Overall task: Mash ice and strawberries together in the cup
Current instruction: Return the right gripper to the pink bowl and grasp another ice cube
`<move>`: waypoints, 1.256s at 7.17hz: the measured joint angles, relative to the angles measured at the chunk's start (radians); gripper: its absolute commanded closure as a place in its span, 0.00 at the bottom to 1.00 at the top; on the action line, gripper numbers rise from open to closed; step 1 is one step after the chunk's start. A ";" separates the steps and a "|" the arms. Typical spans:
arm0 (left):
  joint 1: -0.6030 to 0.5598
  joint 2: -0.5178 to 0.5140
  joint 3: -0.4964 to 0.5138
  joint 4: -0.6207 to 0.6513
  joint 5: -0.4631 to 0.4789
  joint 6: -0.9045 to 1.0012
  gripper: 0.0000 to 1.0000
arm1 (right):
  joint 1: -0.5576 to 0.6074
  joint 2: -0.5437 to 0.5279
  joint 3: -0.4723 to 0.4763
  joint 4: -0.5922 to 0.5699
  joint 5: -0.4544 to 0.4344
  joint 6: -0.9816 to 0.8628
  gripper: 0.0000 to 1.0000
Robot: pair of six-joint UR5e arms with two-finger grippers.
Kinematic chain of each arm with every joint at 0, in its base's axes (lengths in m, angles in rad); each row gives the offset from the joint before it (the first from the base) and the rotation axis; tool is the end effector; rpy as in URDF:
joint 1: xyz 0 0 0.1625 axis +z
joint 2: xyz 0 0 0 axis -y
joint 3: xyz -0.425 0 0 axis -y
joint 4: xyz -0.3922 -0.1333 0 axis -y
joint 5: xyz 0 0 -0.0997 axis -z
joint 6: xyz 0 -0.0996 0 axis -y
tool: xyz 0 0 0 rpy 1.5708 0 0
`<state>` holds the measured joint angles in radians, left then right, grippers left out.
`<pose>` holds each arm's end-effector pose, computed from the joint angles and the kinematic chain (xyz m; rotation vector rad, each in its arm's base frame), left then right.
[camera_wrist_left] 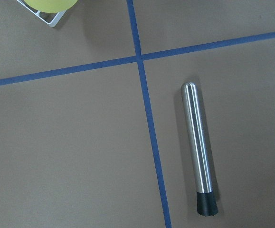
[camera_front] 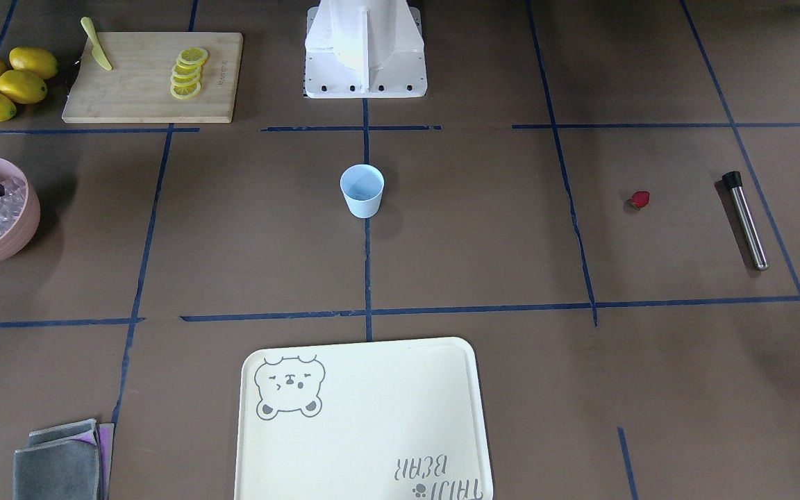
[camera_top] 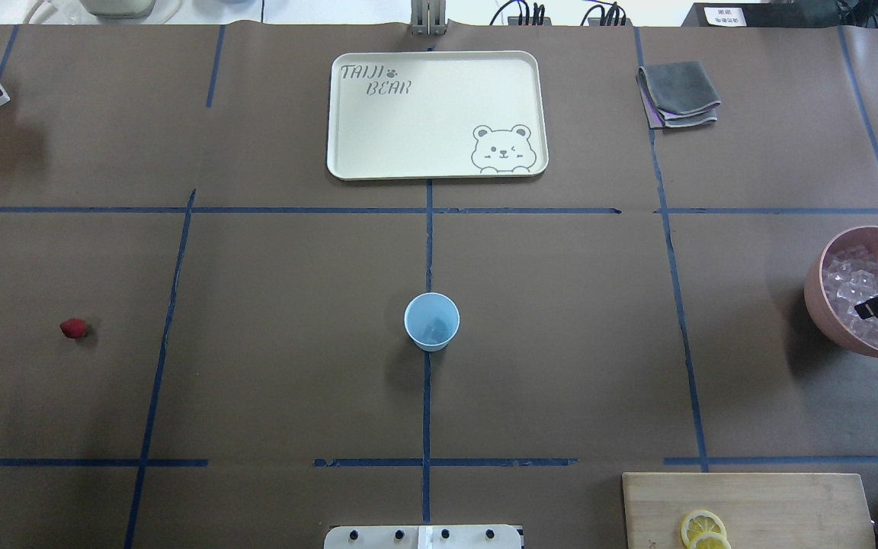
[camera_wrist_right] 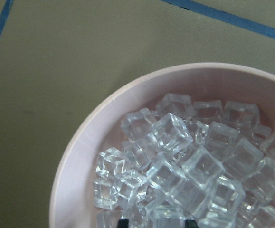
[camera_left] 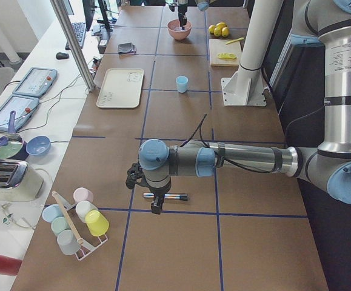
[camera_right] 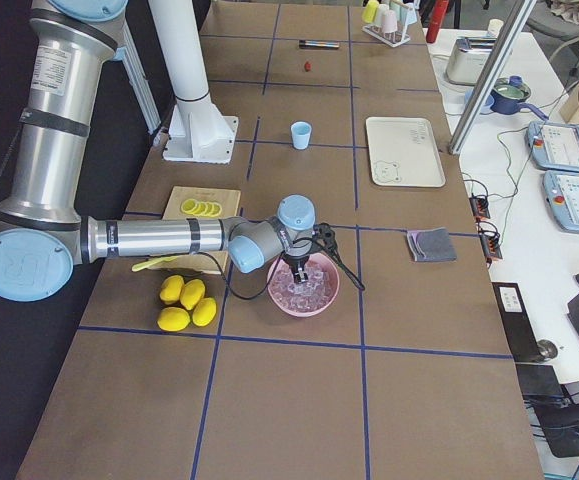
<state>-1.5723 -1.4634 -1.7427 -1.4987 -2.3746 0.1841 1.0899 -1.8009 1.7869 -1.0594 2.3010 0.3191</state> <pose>-0.0623 -0.4449 0.6296 0.0674 0.8020 0.1696 -0.1342 -0.4017 0.5994 0.1596 -0.8463 -0.3332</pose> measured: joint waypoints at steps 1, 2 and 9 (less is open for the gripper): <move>0.000 0.000 0.000 0.000 0.000 0.000 0.00 | -0.002 0.000 0.000 0.000 0.000 0.000 0.73; 0.000 0.000 0.000 0.000 0.000 0.000 0.00 | -0.003 0.000 0.000 0.000 0.001 -0.001 0.82; 0.000 0.000 0.000 0.001 0.000 0.000 0.00 | 0.017 0.005 0.100 -0.089 0.010 0.005 0.97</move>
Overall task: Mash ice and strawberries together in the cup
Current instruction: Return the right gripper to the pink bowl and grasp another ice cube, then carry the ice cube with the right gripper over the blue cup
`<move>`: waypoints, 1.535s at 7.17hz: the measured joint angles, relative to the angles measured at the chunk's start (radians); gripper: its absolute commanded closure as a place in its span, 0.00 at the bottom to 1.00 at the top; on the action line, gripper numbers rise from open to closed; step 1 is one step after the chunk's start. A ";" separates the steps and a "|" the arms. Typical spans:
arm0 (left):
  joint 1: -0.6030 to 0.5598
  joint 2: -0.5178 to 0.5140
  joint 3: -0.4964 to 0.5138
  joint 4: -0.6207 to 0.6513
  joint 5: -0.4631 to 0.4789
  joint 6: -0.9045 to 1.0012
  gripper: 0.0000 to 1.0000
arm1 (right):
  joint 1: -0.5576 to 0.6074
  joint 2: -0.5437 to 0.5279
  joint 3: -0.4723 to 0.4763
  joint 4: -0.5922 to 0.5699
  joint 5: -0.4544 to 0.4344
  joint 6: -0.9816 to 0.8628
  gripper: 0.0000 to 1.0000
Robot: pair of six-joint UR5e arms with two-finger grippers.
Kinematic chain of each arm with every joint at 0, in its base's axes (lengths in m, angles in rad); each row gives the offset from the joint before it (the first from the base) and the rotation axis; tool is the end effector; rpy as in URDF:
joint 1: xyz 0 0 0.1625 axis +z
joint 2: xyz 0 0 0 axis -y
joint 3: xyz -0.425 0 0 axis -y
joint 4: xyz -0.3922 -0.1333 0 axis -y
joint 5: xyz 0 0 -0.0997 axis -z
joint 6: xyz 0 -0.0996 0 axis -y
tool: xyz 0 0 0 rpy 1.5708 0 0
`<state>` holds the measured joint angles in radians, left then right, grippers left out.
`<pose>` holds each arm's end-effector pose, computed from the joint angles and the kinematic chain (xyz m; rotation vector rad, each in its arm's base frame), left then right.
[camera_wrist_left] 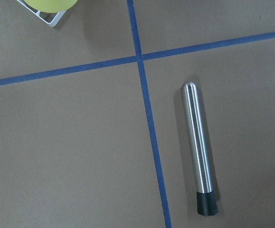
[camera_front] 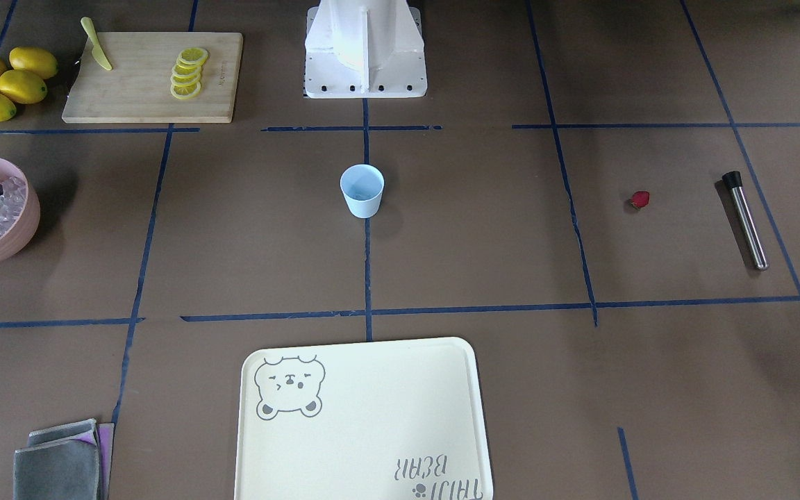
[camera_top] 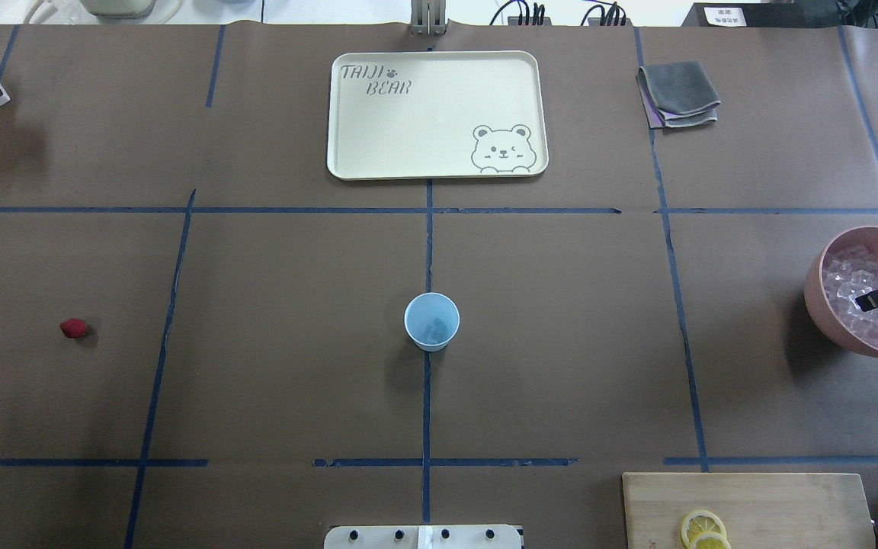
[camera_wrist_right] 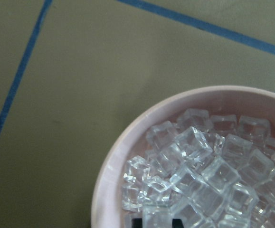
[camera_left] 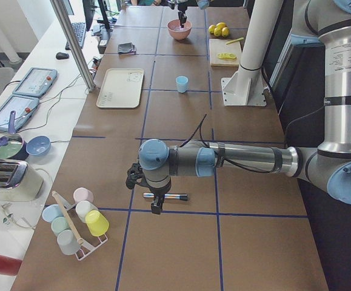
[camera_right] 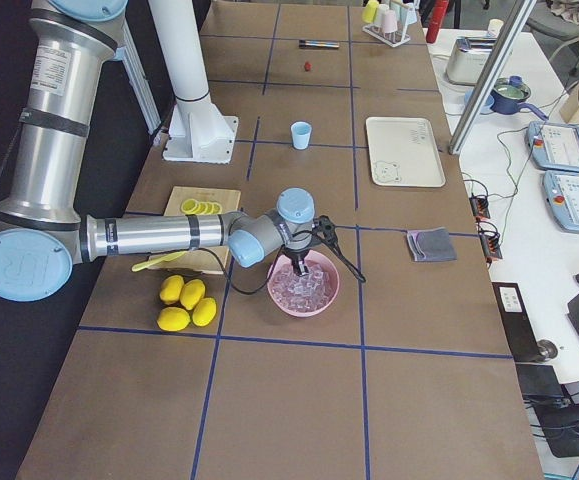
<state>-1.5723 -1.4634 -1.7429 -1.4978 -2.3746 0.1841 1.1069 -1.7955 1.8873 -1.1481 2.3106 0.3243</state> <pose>-0.0623 -0.4449 0.6296 0.0668 0.8021 0.1693 -0.1282 -0.4042 0.5558 0.1759 -0.8586 -0.3208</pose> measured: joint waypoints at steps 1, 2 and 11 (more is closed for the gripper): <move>0.000 0.000 -0.002 0.000 0.000 0.000 0.00 | 0.010 0.025 0.067 -0.097 -0.003 0.026 0.99; 0.000 0.000 -0.004 0.000 0.000 0.000 0.00 | 0.018 0.082 0.116 -0.186 -0.008 0.098 0.99; 0.002 -0.003 -0.021 -0.004 0.000 0.001 0.00 | -0.547 0.969 -0.040 -0.646 -0.418 0.938 0.99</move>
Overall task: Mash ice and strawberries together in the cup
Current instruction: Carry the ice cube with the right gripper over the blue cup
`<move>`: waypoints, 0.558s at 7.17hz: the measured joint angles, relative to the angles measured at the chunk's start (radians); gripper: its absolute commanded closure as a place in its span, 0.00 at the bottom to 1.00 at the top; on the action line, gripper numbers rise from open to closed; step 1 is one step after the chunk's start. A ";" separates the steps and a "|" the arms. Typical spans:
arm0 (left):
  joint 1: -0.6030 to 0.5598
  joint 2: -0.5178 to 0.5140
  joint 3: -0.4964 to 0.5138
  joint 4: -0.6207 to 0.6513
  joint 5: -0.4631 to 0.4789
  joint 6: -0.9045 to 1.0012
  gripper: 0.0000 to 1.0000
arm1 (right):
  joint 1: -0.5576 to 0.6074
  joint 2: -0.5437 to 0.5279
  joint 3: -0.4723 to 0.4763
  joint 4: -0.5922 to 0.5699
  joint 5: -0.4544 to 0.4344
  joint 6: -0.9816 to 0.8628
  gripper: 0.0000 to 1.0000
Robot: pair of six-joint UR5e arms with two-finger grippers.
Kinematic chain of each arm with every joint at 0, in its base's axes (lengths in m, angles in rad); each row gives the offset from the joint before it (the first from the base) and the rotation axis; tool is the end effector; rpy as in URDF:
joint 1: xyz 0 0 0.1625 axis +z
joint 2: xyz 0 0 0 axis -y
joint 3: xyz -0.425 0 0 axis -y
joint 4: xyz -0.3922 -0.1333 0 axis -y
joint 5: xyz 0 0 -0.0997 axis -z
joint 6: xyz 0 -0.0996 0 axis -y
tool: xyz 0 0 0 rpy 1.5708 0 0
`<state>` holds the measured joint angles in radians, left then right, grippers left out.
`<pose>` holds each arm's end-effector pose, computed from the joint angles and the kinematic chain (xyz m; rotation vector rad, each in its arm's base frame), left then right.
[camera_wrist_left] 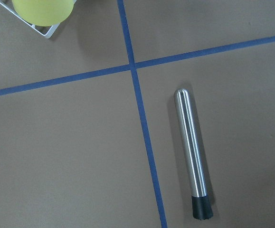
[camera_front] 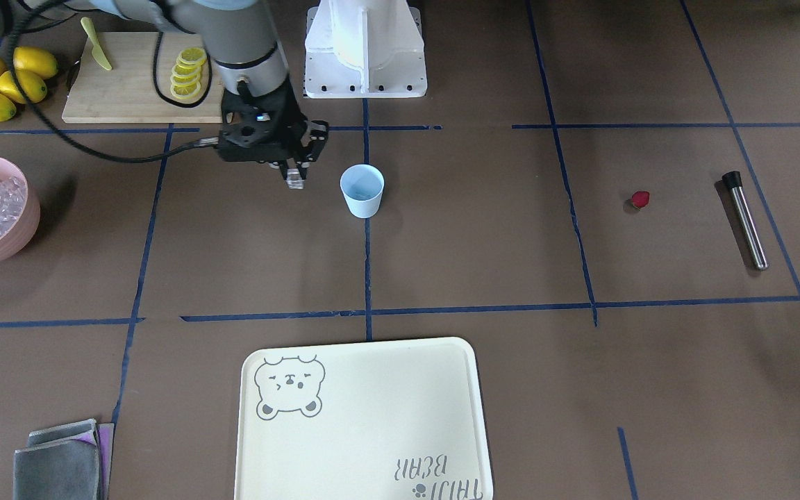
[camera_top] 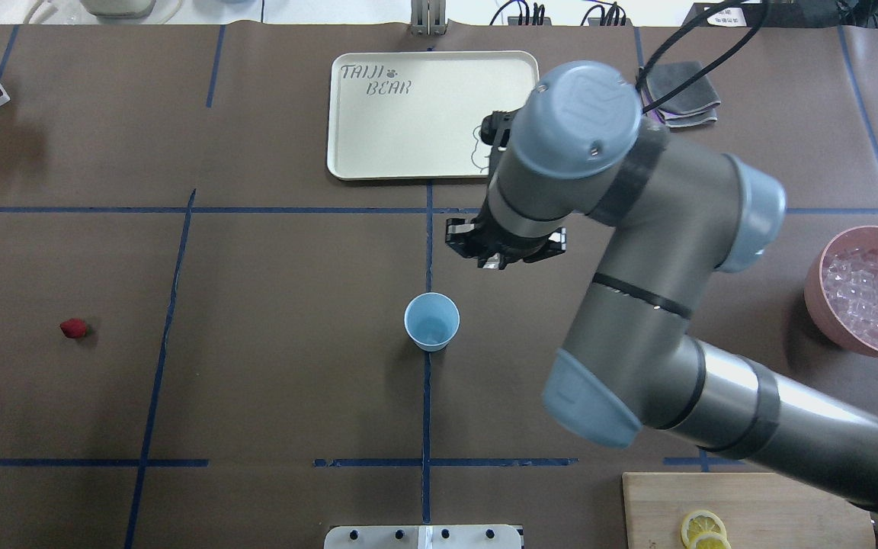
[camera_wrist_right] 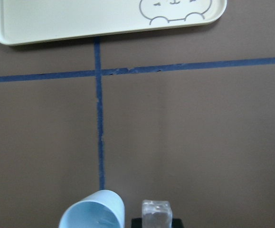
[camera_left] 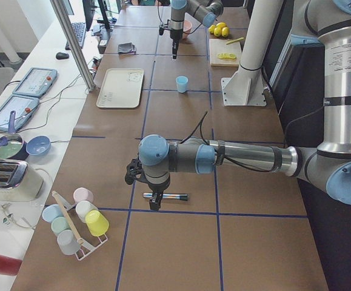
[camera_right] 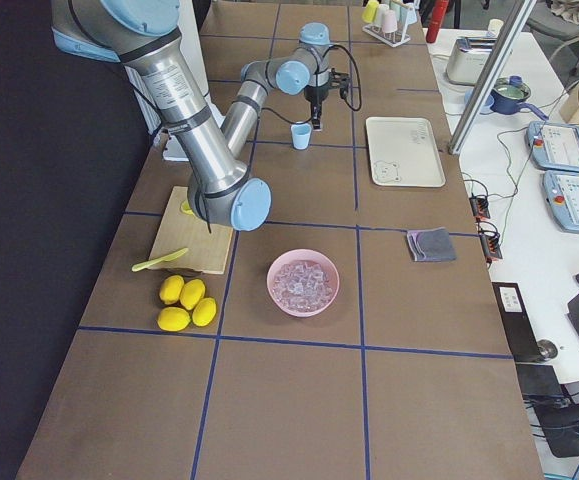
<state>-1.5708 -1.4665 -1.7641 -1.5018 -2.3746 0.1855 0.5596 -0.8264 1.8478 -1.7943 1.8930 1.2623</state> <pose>-0.0616 -0.4475 0.6174 0.0934 0.7998 0.1834 -0.4799 -0.4207 0.1352 0.0560 -0.8455 0.1074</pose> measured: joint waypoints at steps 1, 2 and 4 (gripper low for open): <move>0.001 0.000 0.000 0.000 0.000 0.000 0.00 | -0.052 0.054 -0.059 0.002 -0.048 0.049 0.98; 0.001 0.000 0.001 0.000 -0.001 0.000 0.00 | -0.088 0.081 -0.097 0.004 -0.076 0.077 0.98; 0.001 0.000 0.001 0.000 -0.001 0.000 0.00 | -0.118 0.090 -0.127 0.015 -0.100 0.094 0.96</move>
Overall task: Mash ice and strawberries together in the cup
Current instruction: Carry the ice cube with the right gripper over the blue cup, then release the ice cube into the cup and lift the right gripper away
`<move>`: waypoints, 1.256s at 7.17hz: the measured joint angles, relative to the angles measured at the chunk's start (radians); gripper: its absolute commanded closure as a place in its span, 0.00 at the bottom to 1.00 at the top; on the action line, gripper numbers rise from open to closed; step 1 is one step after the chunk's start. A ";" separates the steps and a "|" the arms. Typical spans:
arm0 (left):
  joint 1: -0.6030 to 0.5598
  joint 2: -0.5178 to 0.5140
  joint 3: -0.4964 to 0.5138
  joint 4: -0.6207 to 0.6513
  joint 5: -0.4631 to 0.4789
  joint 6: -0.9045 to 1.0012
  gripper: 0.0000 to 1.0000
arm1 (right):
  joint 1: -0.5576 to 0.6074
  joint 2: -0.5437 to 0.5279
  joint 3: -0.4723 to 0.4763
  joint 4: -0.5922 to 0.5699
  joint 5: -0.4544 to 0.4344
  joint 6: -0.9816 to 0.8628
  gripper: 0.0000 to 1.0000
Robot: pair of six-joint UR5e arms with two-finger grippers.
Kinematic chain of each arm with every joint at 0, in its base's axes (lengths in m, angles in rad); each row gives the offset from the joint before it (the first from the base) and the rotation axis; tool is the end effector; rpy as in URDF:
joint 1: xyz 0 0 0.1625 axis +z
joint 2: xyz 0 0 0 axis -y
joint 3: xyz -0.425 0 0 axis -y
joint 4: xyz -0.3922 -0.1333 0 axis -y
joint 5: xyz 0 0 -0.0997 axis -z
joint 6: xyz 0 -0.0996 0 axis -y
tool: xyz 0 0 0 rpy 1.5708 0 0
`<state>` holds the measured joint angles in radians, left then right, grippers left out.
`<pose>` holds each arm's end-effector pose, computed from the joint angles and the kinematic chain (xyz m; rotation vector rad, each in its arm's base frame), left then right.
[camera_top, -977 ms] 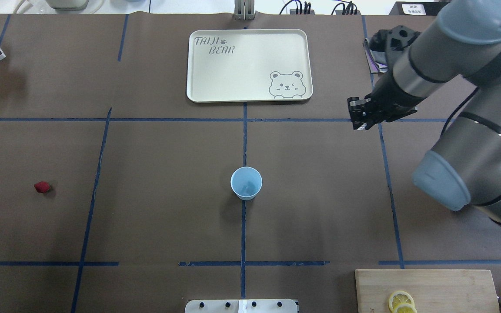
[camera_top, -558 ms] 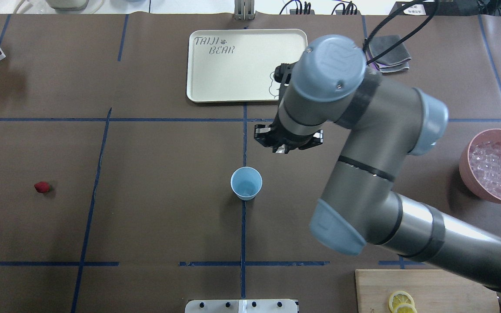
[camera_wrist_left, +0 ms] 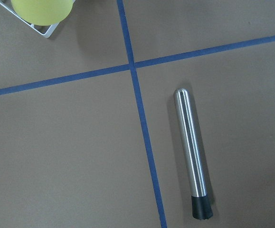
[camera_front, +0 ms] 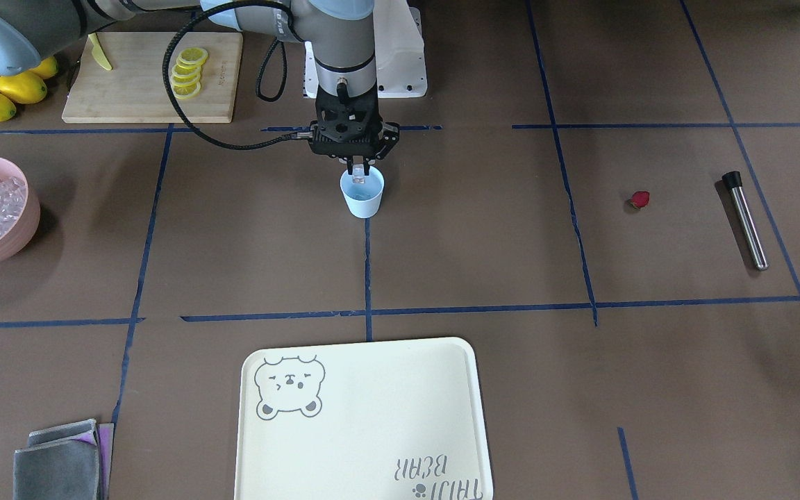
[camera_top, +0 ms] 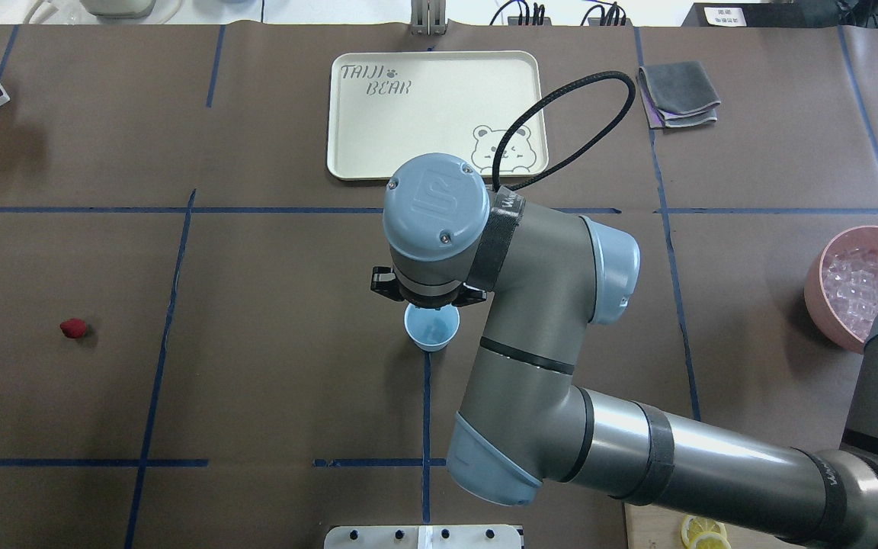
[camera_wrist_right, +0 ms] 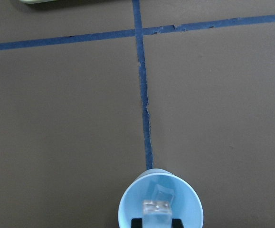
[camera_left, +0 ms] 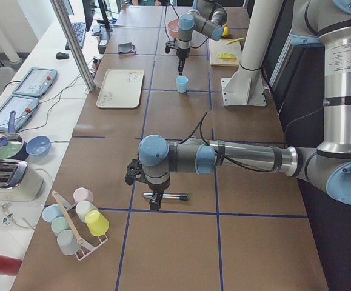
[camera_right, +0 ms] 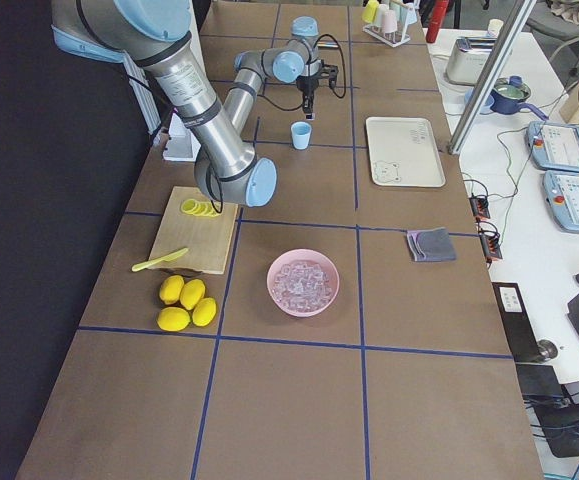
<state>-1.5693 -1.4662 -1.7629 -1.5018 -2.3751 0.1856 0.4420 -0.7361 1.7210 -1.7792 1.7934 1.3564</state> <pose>-0.0609 -0.4474 0.6181 0.0915 0.8005 0.1843 -0.5589 -0.3876 0.1205 0.0493 -0.8004 0.1289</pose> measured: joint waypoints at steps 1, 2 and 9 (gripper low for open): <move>0.000 0.001 -0.001 0.000 0.000 0.000 0.00 | -0.005 -0.003 -0.004 0.005 -0.003 0.002 0.51; 0.000 0.001 -0.001 0.000 0.000 0.000 0.00 | -0.009 -0.005 -0.007 0.007 -0.004 0.002 0.01; 0.000 0.000 0.000 0.000 -0.001 0.000 0.00 | 0.096 -0.106 0.105 0.004 0.059 -0.045 0.00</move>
<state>-1.5693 -1.4659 -1.7625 -1.5018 -2.3761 0.1860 0.5377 -0.8422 1.8261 -1.7748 1.8520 1.3114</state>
